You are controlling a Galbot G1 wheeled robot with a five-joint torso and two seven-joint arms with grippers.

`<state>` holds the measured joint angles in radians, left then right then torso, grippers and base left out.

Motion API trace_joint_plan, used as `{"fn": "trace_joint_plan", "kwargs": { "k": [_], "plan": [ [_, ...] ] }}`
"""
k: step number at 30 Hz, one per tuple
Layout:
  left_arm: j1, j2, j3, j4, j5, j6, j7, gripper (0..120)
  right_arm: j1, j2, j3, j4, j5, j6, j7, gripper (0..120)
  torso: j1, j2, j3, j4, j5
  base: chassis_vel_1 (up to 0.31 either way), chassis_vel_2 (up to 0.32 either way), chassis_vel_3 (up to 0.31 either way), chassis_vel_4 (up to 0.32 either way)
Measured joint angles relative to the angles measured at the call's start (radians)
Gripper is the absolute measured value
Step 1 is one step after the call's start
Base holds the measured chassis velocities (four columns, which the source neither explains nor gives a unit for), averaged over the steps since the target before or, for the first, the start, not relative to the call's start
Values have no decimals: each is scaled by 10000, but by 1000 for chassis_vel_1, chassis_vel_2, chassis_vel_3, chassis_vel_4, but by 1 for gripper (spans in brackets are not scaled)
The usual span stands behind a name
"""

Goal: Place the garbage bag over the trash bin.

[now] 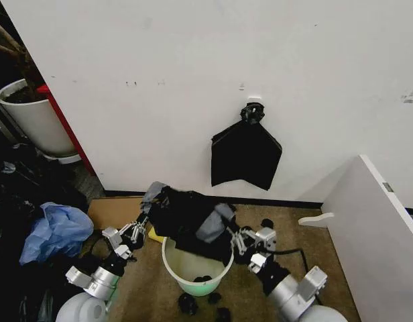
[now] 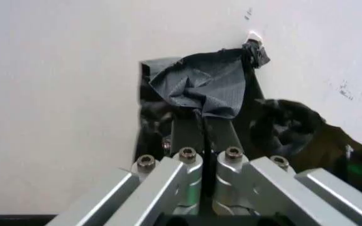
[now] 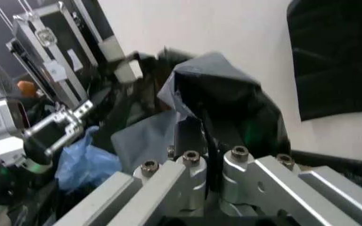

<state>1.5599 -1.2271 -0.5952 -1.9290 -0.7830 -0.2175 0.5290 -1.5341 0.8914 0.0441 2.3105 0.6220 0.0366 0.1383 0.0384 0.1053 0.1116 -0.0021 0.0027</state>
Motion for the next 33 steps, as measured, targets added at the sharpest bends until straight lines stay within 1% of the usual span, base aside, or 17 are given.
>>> {"fn": "trace_joint_plan", "kwargs": {
  "k": [3, 6, 7, 10, 13, 16, 18, 21, 22, 23, 26, 27, 29, 30, 31, 32, 33],
  "plan": [
    [17, -33, 104, 41, 374, 10, -181, 0, 67, 70, -44, -232, -12, -13, -40, 0, 0, 0, 0, 0, -1, 0, 0, 0, 0],
    [63, -92, 328, 363, 849, -24, -336, 0, 163, 157, -61, -592, -7, 6, -116, 0, 0, 0, 1, 1, 0, 0, 0, 0, 0],
    [63, -92, 328, 363, 849, -24, -336, 0, 163, 157, -61, -592, -7, 6, -116, 0, 0, 0, 1, 1, 0, 0, 0, 0, 0],
    [65, -285, 1111, 1056, 1398, -186, -625, 0, 273, 203, -12, -1185, 53, 145, -279, 0, 0, 0, 1, 0, -1, 0, 0, 0, 0],
    [22, -380, 1376, 1283, 1549, -248, -717, 0, 274, 173, 16, -1299, 68, 63, -261, 0, 0, 0, 1, 1, 0, 0, 0, 0, 0],
    [-16, -577, 2024, 1803, 1979, -509, -970, 0, 133, 33, -4, -1408, -45, -497, 73, 0, 0, 0, 2, 0, -1, 0, 0, 0, 0],
    [160, -558, 2134, 1819, 2267, -894, -1214, 0, -66, -176, -16, -1308, -81, -842, 137, 0, 0, 0, 1, -1, -2, 0, 0, 0, 0],
    [338, -479, 2103, 1664, 2358, -1119, -1464, 0, -200, -366, 18, -1237, -97, -888, -2, 0, 0, 0, 1, 0, -1, 0, 0, 0, 0],
    [544, -383, 2000, 1464, 2549, -1360, -1840, 0, -380, -610, 97, -1188, -114, -867, -368, 0, 0, 0, 1, 1, 0, 0, 0, 0, 0],
    [884, -204, 1779, 1159, 3060, -1856, -2688, 0, -706, -1054, 310, -1181, -203, -619, -1301, 0, 0, 0, 1, 0, 0, 0, 0, 0, 0],
    [1411, 32, 1548, 751, 3864, -2561, -3978, 0, -1053, -1569, 793, -1453, -285, -18, -3385, 0, 0, 0, 1, 1, -1, 0, 0, 0, 0],
    [1411, 32, 1548, 751, 3864, -2561, -3978, 0, -1053, -1569, 793, -1453, -285, -18, -3385, 0, 0, 0, 1, 1, -1, 0, 0, 0, 0],
    [1701, 171, 1452, 556, 4354, -3029, -4728, 0, -1112, -1771, 1232, -1830, -314, 400, -5368, 0, 0, 0, 1, 1, 0, 0, 0, 0, 0],
    [1746, 194, 1433, 534, 4451, -3103, -4830, 0, -1111, -1791, 1314, -1902, -316, 448, -5786, 0, 0, 0, 1, 1, 0, 0, 0, 0, 0],
    [1882, 270, 1365, 498, 4766, -3285, -5081, 0, -1063, -1815, 1620, -2147, -321, 533, -7260, 0, 0, 0, 1, 1, 0, 0, 0, 0, 0],
    [1968, 320, 1320, 500, 5034, -3373, -5189, 0, -980, -1805, 1820, -2333, -327, 547, -8234, 0, 0, 0, 0, 2, 0, 0, 0, 0, 0],
    [2017, 351, 1304, 562, 5247, -3429, -5228, 0, -906, -1781, 1921, -2468, -330, 547, -8781, 0, 0, 0, 0, 1, 0, 0, 0, 0, 0]
  ]
}}
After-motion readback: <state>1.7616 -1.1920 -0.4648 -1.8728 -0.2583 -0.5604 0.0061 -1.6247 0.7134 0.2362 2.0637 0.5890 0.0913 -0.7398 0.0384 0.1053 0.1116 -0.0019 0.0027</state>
